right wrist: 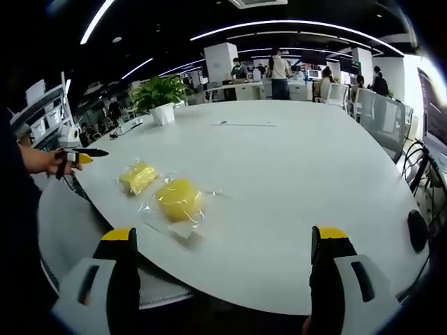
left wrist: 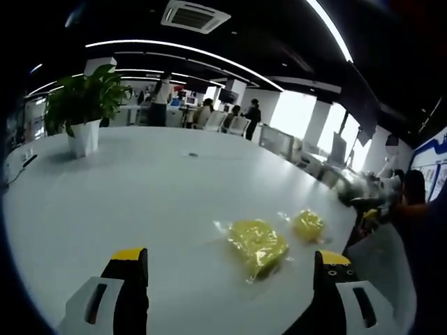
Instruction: Compare the silicone blocks by pressing each to a similar depth, holding the contact briefly, and releasing to observe deformation and rebound differences across the visible hardness samples.
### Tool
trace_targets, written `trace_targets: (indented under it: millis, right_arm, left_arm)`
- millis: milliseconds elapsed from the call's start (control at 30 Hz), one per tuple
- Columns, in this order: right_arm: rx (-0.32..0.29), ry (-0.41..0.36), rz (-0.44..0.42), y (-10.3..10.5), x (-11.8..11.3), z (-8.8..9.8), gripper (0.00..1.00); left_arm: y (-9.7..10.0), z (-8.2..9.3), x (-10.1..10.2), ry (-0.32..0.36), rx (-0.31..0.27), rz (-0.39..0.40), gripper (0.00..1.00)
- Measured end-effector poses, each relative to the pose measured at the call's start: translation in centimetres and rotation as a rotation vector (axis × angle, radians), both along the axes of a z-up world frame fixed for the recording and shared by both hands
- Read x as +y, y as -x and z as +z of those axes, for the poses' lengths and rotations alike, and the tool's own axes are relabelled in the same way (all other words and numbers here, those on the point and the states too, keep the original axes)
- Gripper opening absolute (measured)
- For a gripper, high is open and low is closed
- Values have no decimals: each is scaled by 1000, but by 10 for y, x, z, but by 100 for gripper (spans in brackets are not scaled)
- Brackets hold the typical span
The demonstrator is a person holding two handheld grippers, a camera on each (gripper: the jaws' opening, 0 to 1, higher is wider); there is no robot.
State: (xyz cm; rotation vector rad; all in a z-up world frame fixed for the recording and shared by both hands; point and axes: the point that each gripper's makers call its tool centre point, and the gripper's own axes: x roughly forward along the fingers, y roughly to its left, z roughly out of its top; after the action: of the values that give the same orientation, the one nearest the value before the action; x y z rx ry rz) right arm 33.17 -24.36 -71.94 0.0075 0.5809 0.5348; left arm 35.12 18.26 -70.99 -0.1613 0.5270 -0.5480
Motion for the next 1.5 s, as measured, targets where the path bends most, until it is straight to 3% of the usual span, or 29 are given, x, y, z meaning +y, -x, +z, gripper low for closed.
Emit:
trace_targets:
  millis: [600, 933, 1300, 1500]
  right_arm:
    - [2, -3, -1, -3, 0, -1, 97]
    - [0, -4, -2, -2, -2, -1, 97]
    - [-9, -14, 11, -2, 3, 2, 97]
    - [-8, -19, 15, -1, 5, 2, 97]
  left_arm:
    - [-4, 0, -1, -5, 7, -1, 100]
    - [2, -2, -8, 28, 46, -4, 100]
    - [-9, -13, -44, 129, 201, -34, 100]
    - [-17, -29, -55, 215, 408, 1, 97]
